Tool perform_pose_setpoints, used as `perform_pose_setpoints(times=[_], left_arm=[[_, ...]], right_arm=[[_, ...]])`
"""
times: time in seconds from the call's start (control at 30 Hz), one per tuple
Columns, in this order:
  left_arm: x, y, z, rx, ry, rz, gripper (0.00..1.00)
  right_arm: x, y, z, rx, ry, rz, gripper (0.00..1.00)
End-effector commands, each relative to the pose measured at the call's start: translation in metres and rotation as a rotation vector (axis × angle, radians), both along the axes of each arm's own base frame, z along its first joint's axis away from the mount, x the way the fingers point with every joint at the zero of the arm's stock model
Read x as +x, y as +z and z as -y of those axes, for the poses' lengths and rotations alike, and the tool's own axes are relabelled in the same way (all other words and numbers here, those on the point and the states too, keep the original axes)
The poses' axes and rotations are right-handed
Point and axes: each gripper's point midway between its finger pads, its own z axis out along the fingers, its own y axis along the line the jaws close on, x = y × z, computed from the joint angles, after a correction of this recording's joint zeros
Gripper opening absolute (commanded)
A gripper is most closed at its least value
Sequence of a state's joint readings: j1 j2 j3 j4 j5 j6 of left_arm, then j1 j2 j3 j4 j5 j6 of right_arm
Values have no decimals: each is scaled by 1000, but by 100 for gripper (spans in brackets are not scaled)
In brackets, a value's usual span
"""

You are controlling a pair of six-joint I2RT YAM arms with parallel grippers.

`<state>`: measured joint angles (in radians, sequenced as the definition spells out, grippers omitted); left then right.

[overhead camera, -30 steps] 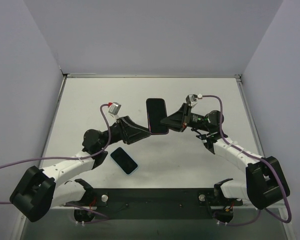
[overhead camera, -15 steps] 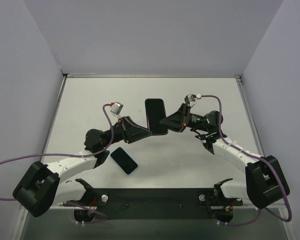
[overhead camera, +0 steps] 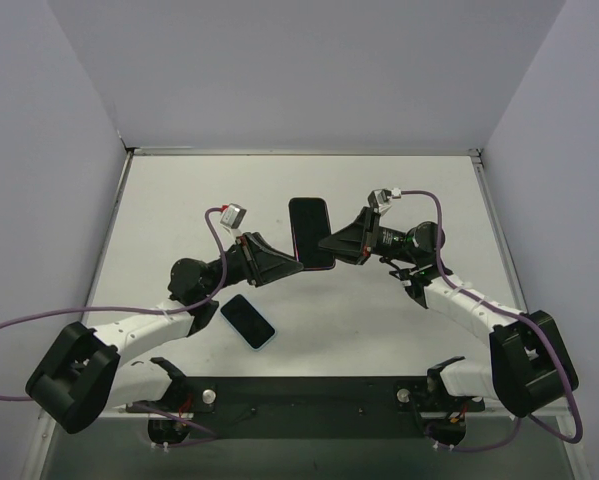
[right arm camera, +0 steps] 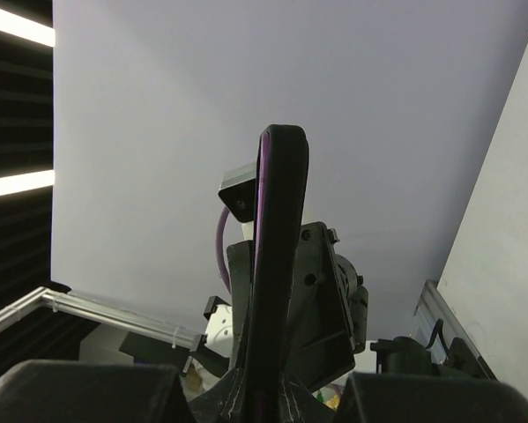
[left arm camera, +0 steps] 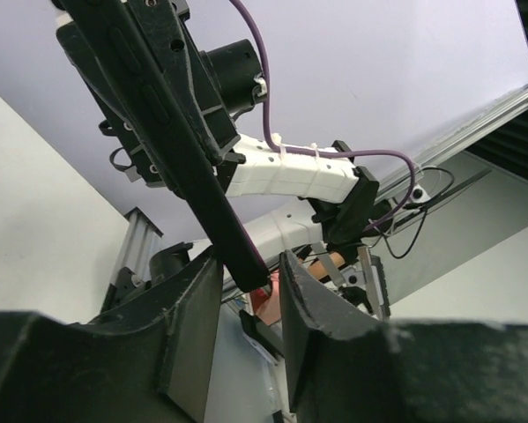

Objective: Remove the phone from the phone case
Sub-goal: Remove the phone case from the phone.

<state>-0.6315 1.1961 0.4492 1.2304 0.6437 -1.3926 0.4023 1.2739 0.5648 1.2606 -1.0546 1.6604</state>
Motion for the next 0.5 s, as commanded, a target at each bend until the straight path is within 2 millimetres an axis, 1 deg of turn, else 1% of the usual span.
perform_pose_setpoints(times=[0.0,0.07,0.13,0.17,0.23,0.27,0.37,0.4,0.47], left_arm=[[-24,45,-15,-160,-21,185,45],[-24,46,-15,-163,-23,186,50],[-24,45,-15,-163,-22,185,49],[-24,46,-16,-165,-22,187,46],[-23,46,-15,-163,-22,185,35],[-23,45,-15,-160,-23,183,24],[-23,46,-15,-163,-22,183,8],[-23,45,-15,-163,-22,183,0],[-24,47,-16,-169,-19,190,0]], right_arm=[[-25,62,10,178,-14,409,0],[-25,61,10,176,-13,410,0],[-24,60,9,175,-13,407,0],[-24,61,10,175,-14,407,0],[-24,61,10,176,-13,407,0],[-24,61,10,175,-14,407,0],[-23,60,10,174,-16,403,0],[-23,59,9,173,-14,398,0],[-21,57,9,170,-14,386,0]])
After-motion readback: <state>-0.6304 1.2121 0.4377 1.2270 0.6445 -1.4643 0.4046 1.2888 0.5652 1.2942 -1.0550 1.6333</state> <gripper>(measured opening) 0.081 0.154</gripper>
